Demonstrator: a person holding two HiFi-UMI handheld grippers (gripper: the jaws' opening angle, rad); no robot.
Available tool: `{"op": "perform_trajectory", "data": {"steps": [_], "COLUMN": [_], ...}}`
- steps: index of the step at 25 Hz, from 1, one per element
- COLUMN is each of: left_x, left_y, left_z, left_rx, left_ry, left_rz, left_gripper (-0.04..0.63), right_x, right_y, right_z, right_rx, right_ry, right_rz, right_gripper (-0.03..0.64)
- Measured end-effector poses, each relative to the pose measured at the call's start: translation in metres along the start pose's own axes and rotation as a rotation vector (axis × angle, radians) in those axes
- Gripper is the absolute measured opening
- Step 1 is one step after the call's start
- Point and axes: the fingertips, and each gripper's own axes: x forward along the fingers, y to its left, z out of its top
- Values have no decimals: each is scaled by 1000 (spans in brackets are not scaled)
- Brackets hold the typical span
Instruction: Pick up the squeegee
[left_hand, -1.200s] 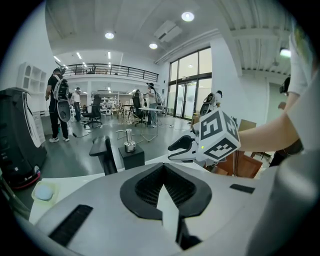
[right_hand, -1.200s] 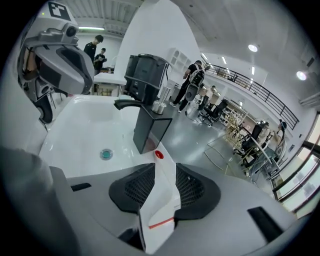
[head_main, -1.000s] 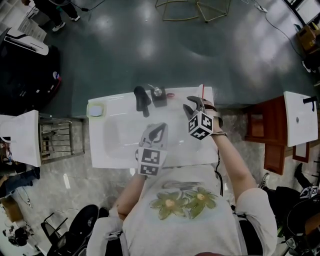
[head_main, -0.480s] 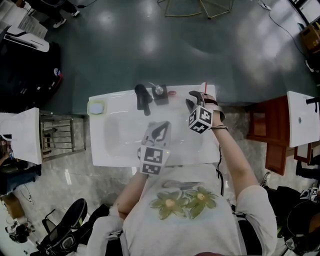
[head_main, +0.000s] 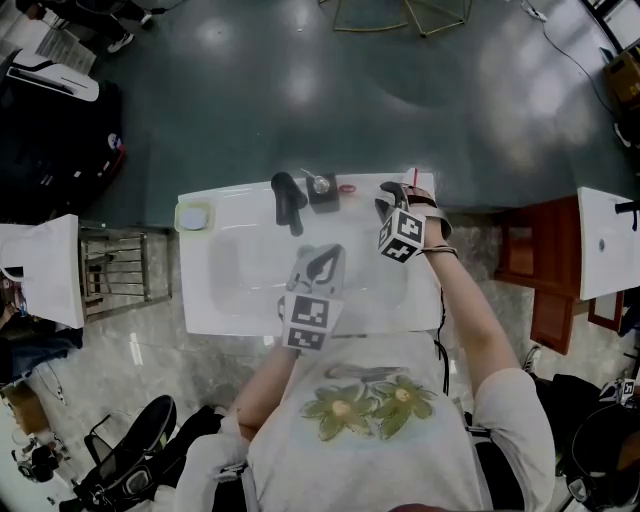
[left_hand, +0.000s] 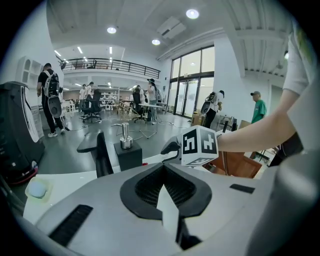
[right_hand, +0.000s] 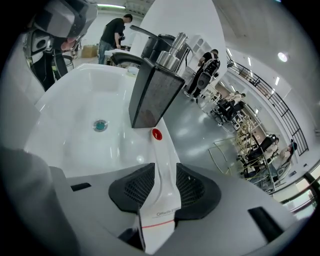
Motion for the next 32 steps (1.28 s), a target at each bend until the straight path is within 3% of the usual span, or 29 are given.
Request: {"op": "perform_trajectory", "data": {"steps": [17,26,32], "left_x": [6,7,6], "left_y": [-3,-5,-5], "left_z": [-5,-6,-5], "left_rx": [1,9,18], "left_ry": [27,31,27], "left_rz": [-7,-16,-23], "left_gripper": [9,9,9], "right_x": [21,20,16], "right_y": [-4,-3,-6], "right_z": [-9,-12,-10], "right_rx": [-22,-82,-37], "right_ry": [31,60,54], "right_rz": [19,22,27], "right_gripper": [110,97,91]}}
